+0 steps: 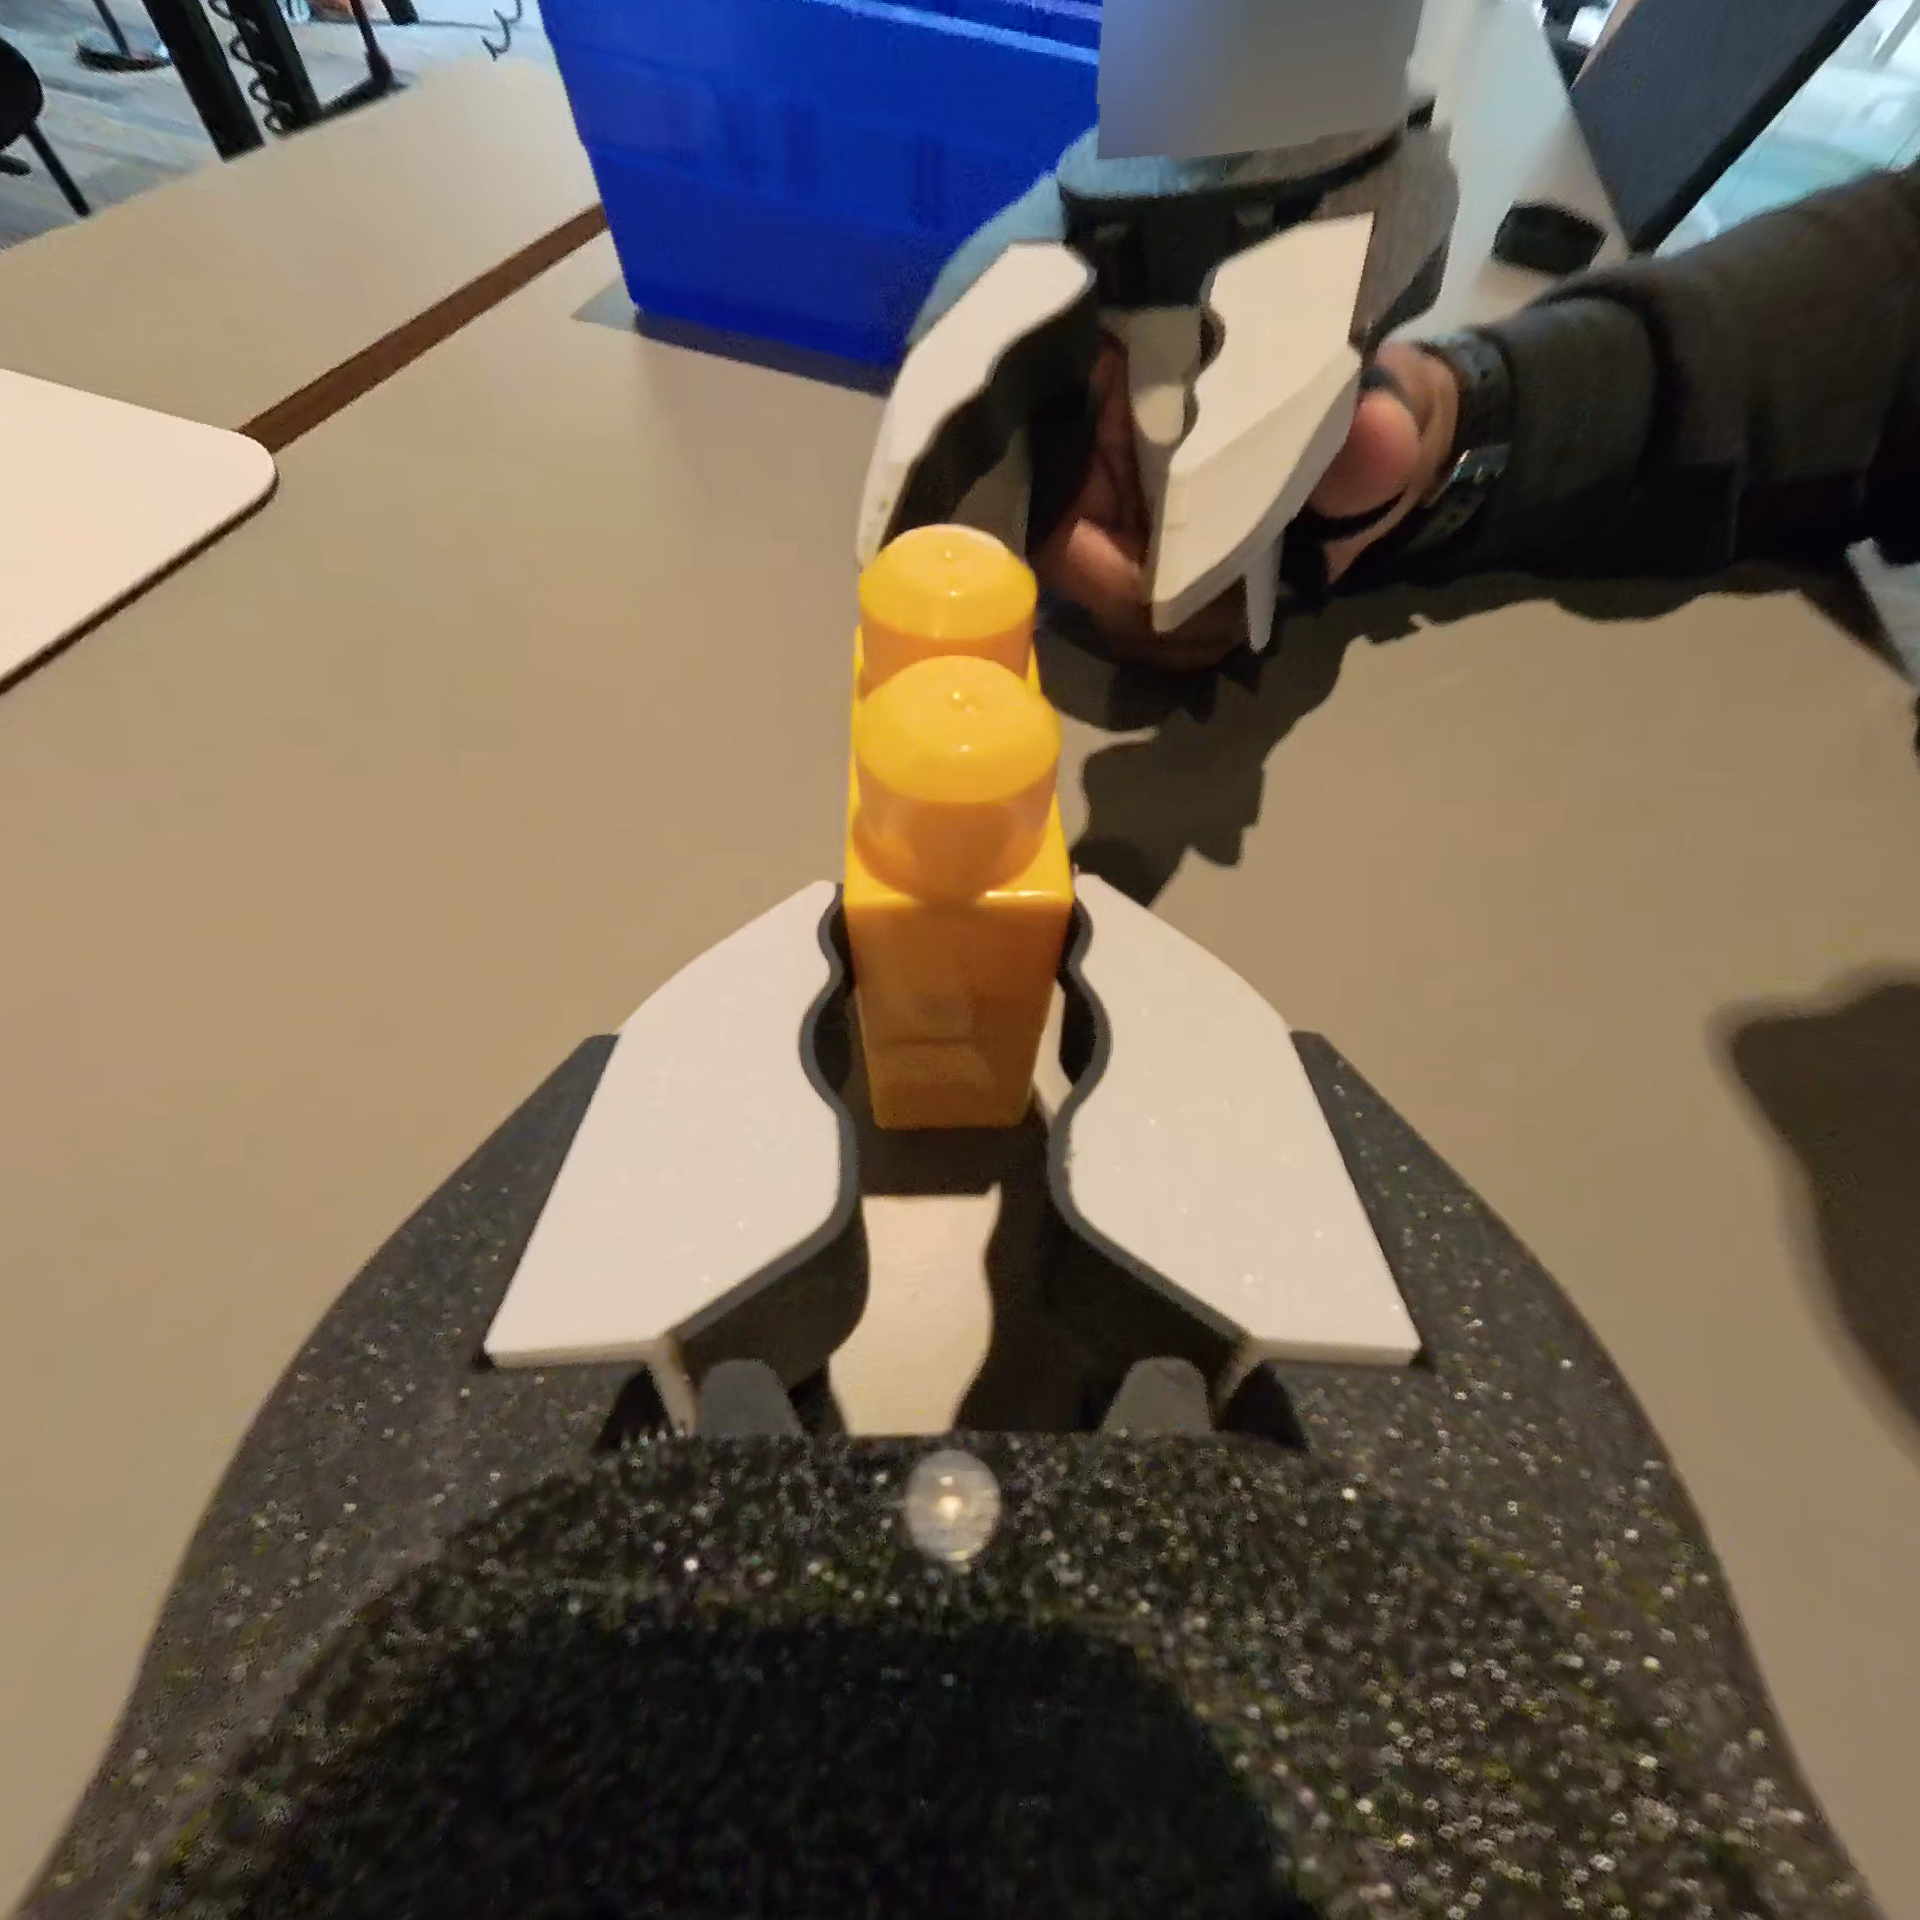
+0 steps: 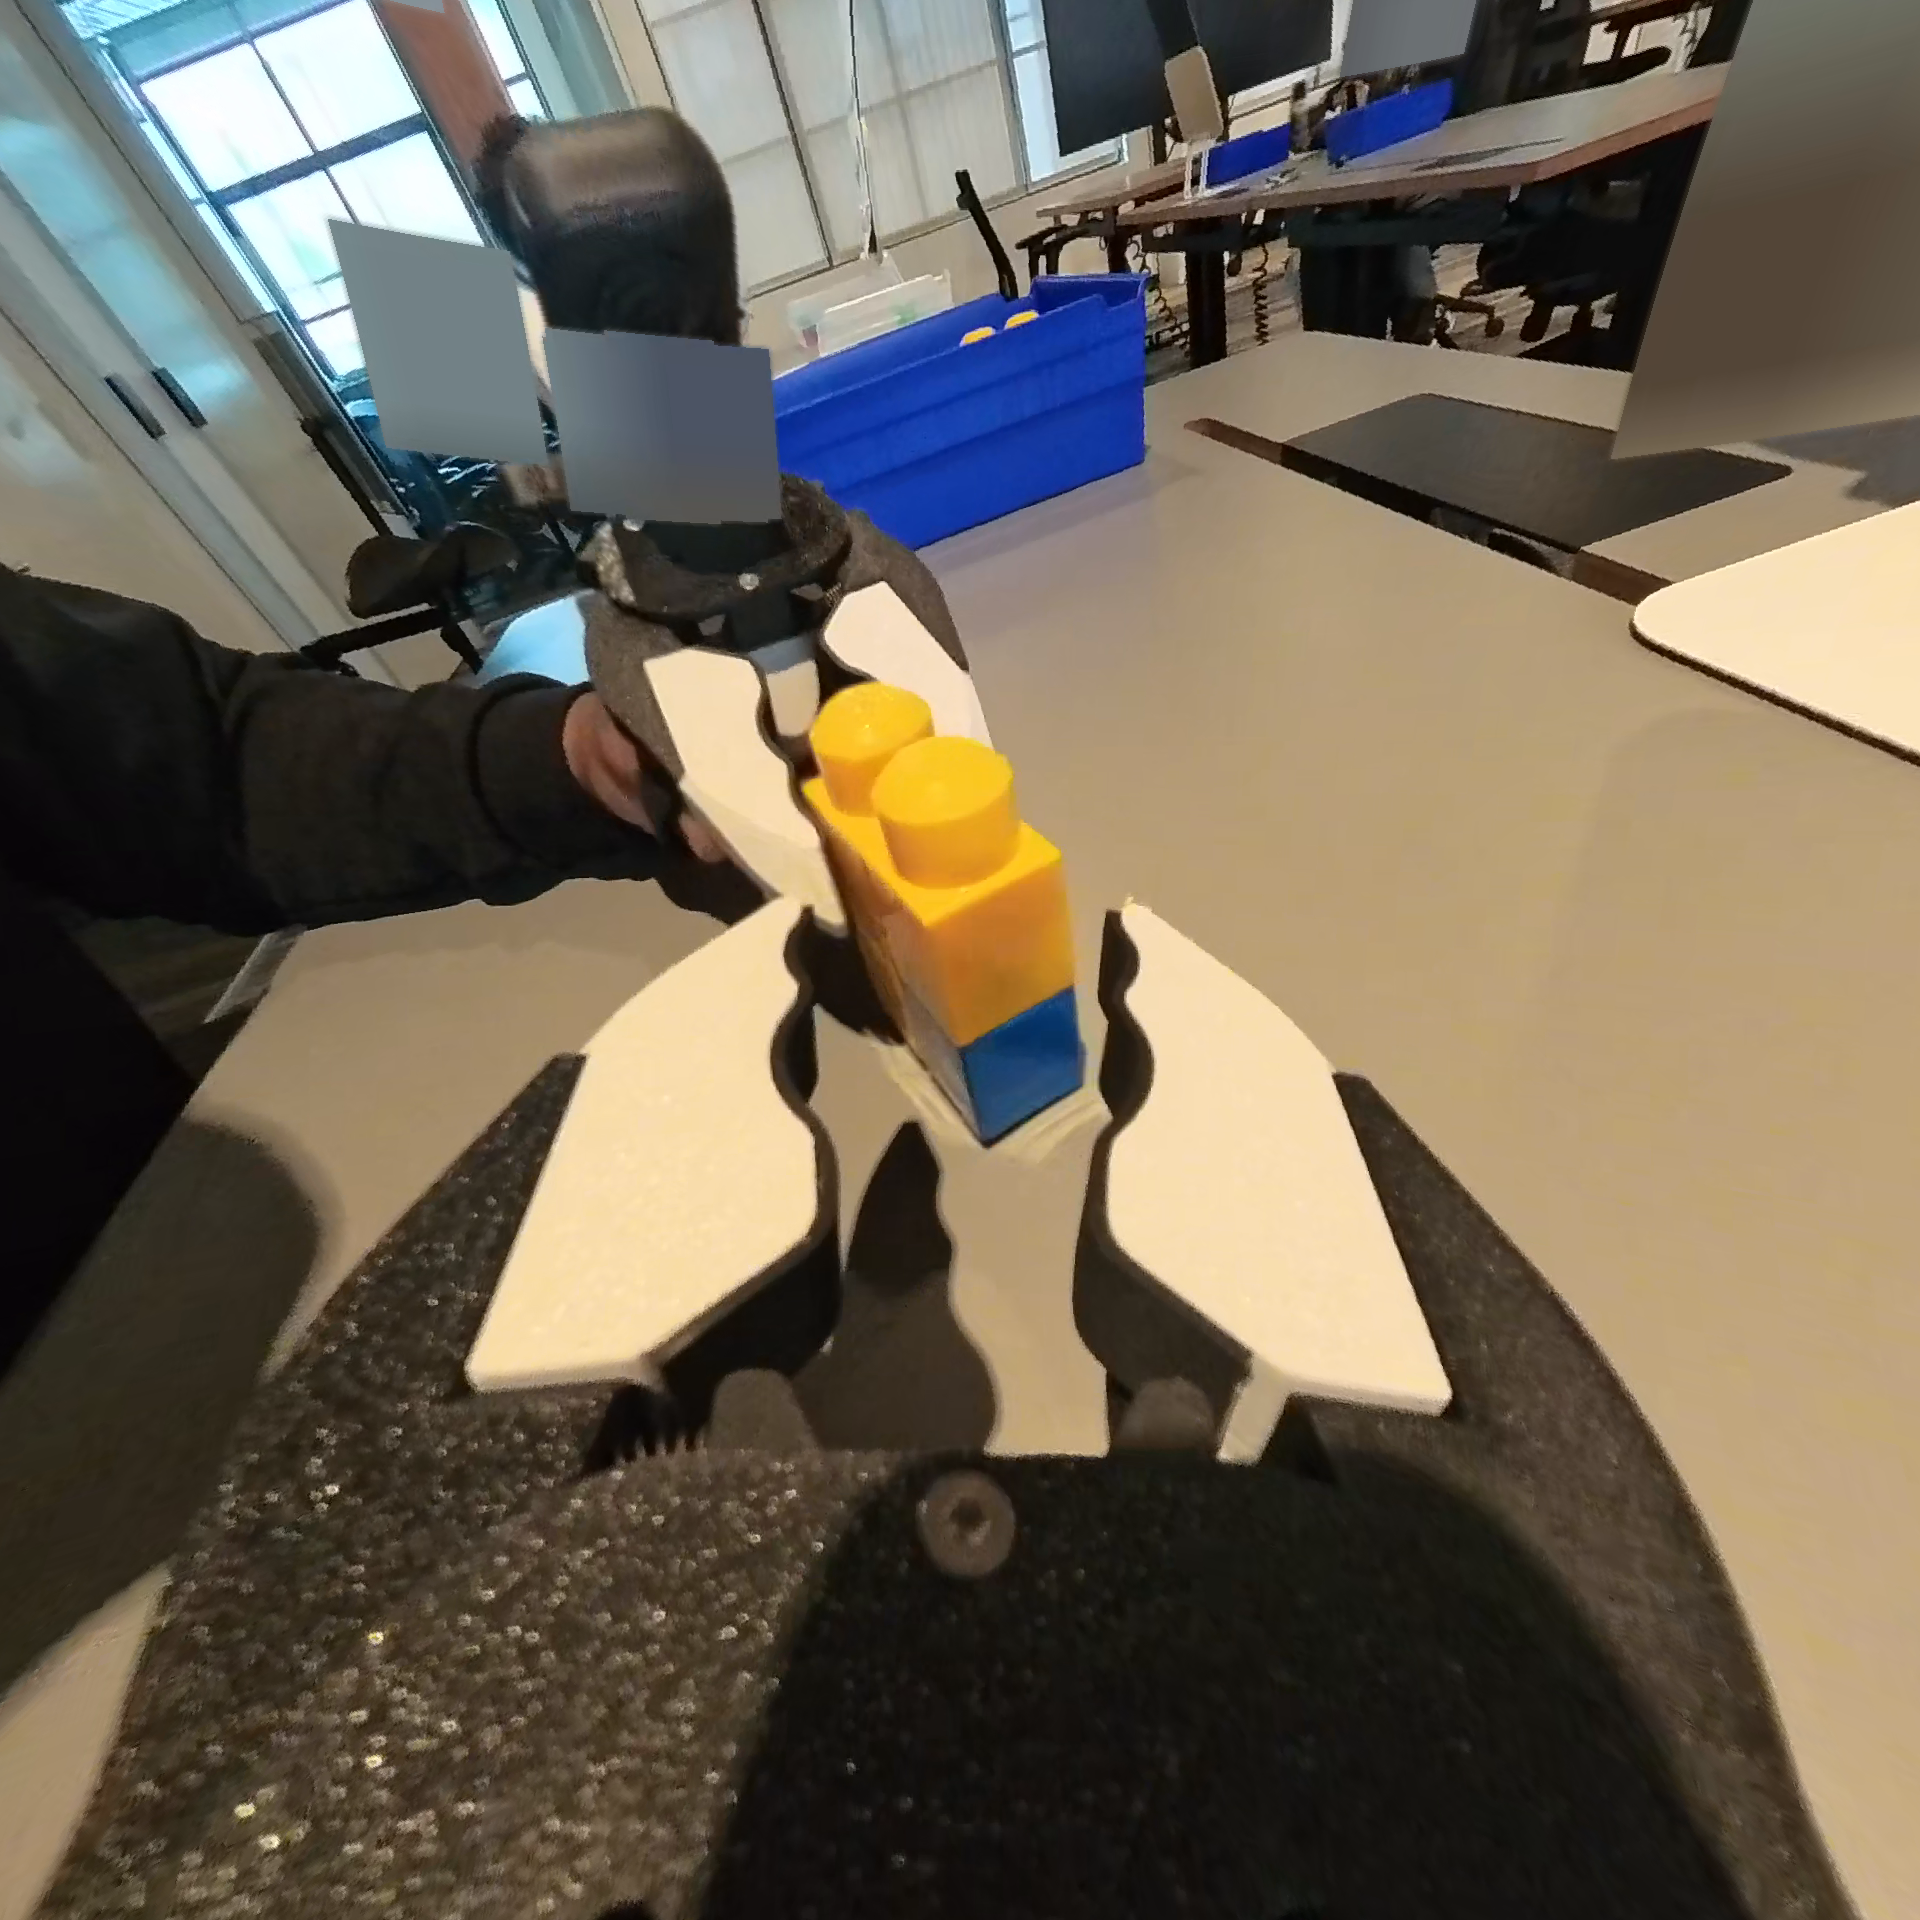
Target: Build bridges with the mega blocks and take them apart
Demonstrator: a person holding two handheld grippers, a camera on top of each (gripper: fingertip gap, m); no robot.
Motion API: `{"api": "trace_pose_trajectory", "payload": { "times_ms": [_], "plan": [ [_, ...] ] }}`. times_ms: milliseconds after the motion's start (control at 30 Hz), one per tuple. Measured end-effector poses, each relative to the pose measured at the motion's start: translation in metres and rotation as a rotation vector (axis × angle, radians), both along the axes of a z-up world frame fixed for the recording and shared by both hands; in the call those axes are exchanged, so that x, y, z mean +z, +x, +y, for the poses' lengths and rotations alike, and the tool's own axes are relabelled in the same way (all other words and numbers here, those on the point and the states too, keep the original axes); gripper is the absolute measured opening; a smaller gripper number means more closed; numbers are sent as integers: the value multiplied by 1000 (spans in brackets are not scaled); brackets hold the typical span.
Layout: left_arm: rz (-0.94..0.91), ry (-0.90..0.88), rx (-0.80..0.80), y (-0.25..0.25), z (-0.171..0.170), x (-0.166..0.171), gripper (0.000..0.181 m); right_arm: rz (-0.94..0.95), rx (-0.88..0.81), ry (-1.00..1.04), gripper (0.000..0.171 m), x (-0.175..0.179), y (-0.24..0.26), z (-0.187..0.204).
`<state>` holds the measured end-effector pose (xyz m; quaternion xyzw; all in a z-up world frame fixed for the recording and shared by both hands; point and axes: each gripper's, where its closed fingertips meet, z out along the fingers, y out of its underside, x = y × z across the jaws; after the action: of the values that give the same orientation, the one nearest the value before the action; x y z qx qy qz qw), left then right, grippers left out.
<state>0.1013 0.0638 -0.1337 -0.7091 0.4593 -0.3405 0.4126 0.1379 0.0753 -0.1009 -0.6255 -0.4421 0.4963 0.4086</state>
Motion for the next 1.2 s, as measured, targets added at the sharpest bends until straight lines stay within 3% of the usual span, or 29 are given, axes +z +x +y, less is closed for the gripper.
{"api": "trace_pose_trajectory", "payload": {
  "times_ms": [433,1200],
  "plan": [
    [-257,-124,-42,2,-6,28,36,4,54,-32,58,-1,0,-5],
    [-278,-105,-122,11,-18,32,36,-61,96,-2,58,-8,-5,-14]
  ]
}}
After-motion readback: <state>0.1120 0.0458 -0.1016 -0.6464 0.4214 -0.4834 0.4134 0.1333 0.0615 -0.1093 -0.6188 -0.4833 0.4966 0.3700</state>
